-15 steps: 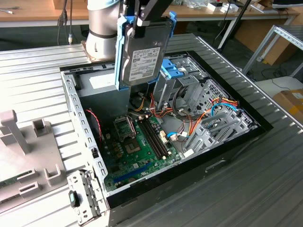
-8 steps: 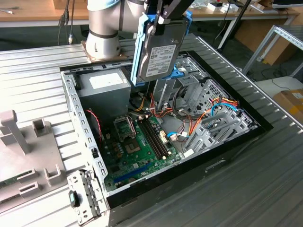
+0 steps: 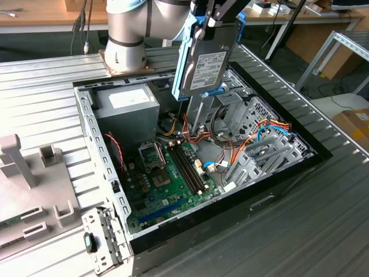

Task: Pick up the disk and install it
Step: 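Pick up the disk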

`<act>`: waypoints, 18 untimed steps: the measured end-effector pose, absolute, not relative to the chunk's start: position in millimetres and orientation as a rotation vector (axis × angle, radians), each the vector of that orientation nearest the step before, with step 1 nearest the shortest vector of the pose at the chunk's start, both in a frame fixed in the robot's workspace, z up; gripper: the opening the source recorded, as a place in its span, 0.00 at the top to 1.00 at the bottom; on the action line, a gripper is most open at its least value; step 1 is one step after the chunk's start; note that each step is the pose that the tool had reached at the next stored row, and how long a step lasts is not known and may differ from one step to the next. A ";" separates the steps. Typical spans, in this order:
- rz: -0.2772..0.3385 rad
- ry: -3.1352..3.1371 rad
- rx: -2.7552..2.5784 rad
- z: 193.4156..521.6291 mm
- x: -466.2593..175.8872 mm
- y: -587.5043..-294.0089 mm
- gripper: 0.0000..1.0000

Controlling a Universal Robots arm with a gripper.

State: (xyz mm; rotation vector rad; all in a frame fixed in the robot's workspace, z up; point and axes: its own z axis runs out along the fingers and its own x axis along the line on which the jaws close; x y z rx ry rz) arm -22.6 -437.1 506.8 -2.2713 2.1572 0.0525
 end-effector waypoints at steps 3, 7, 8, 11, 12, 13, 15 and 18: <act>0.053 2.157 -2.271 506.6 -17.9 -439.4 0.64; 0.053 2.157 -2.271 506.5 -16.0 -449.2 0.64; 0.053 2.157 -2.271 506.4 -15.9 -451.1 0.64; 0.052 2.157 -2.271 506.3 -15.6 -457.1 0.64; 0.052 2.157 -2.271 506.3 -15.5 -459.1 0.64; 0.052 2.157 -2.271 506.3 -15.4 -460.4 0.64; 0.052 2.157 -2.271 506.1 -15.1 -461.1 0.64; 0.052 2.157 -2.272 505.9 -14.8 -461.3 0.64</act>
